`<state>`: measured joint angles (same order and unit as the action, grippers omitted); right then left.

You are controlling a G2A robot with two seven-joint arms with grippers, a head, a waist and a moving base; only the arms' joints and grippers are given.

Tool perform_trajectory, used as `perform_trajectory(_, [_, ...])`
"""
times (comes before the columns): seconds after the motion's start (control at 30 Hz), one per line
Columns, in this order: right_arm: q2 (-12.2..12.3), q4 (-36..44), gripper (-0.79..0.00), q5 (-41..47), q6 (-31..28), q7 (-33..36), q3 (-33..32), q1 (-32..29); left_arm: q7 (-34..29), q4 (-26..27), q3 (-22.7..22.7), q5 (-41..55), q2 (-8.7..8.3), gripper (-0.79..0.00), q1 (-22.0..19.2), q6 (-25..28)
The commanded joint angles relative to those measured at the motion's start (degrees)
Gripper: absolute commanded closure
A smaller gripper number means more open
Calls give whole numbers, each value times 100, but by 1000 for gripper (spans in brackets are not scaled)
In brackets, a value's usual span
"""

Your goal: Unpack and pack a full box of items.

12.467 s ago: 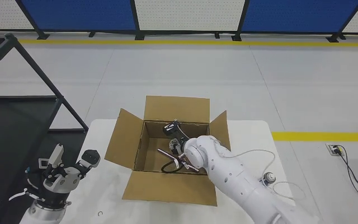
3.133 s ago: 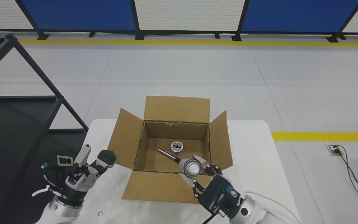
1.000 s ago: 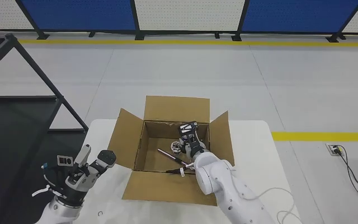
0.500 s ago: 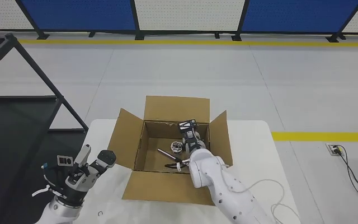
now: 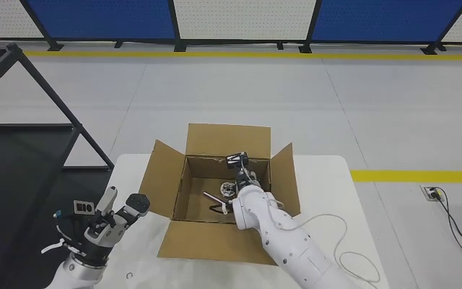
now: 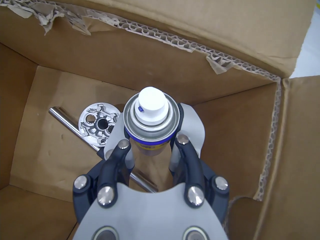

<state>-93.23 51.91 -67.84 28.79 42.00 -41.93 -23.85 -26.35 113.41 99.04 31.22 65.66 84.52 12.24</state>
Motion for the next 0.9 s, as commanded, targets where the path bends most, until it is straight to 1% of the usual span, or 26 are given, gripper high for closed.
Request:
perform_trajectory(0.0, [-61, -198, 0, 66, -20, -22, 10, 68, 0, 0, 0, 0, 0, -785, 0, 0])
perform_trajectory(0.1, [-150, -468, 0, 142, -32, -82, 14, 163, 0, 0, 0, 0, 0, -785, 0, 0])
perform_trajectory(0.13, [-178, -547, -37, 170, -39, -103, 12, 190, 0, 0, 0, 0, 0, -785, 0, 0])
perform_trajectory(0.17, [-204, -630, -172, 192, -40, -121, 10, 214, 0, 0, 0, 0, 0, -785, 0, 0])
perform_trajectory(0.2, [-230, -704, -219, 215, -42, -142, 5, 237, 0, 0, 0, 0, 0, -785, 0, 0])
perform_trajectory(0.3, [-299, -905, -262, 264, -45, -209, -11, 303, 0, 0, 0, 0, 0, -785, 0, 0])
perform_trajectory(0.53, [-428, -1253, -286, 317, -108, -309, -55, 418, 0, 0, 0, 0, 0, -785, 0, 0])
perform_trajectory(0.57, [-443, -1287, -323, 321, -121, -317, -62, 429, 0, 0, 0, 0, 0, -785, 0, 0])
perform_trajectory(0.67, [-484, -1365, -385, 318, -137, -352, -81, 442, 0, 0, 0, 0, 0, -785, 0, 0])
perform_trajectory(0.73, [-506, -1392, -526, 309, -145, -372, -99, 443, 0, 0, 0, 0, 0, -785, 0, 0])
perform_trajectory(0.87, [-531, -1405, -573, 263, -146, -406, -146, 422, 0, 0, 0, 0, 0, -785, 0, 0])
